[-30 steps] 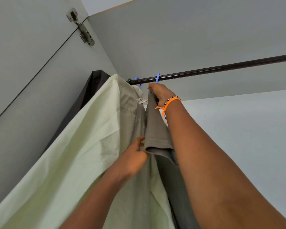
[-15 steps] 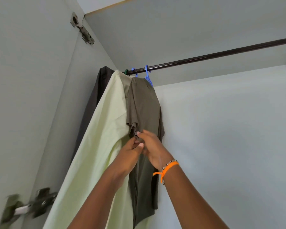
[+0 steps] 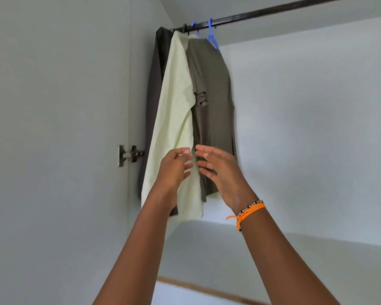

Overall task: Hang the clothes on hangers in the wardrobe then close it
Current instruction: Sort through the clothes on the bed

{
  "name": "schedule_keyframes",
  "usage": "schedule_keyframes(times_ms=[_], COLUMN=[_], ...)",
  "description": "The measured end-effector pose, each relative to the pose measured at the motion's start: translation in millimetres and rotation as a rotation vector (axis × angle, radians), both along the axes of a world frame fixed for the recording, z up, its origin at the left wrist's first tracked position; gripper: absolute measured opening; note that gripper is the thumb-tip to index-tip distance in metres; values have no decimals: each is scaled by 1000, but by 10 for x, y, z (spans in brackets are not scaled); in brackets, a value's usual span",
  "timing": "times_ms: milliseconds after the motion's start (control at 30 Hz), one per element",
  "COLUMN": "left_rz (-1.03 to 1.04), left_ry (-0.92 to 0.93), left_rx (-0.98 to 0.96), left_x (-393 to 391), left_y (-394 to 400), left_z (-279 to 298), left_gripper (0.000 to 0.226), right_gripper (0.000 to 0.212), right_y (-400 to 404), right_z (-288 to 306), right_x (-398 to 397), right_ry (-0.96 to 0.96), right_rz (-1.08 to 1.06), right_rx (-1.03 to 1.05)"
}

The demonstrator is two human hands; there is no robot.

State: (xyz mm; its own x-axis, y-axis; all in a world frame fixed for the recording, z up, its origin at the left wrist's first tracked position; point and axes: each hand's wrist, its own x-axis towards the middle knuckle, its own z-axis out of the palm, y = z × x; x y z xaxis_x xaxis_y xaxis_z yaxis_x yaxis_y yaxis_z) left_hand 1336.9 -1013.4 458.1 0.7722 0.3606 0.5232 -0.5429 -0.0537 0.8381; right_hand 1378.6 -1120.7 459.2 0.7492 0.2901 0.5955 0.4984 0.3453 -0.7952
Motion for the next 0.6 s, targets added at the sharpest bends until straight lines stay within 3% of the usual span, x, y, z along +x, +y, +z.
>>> schedule_keyframes(times_ms=[267, 600], left_rz=[93, 421], left_ry=[67, 243], left_rx=[-91, -331], left_x=[-1427, -3765], left_y=[-288, -434], left_z=[-726, -1866], left_gripper=[17, 22], right_gripper=[29, 36], right_y=[-215, -104], right_z=[-707, -1900], right_x=[-1369, -3473], right_ry=[82, 392], right_rz=[173, 584], right_rx=[-23, -134])
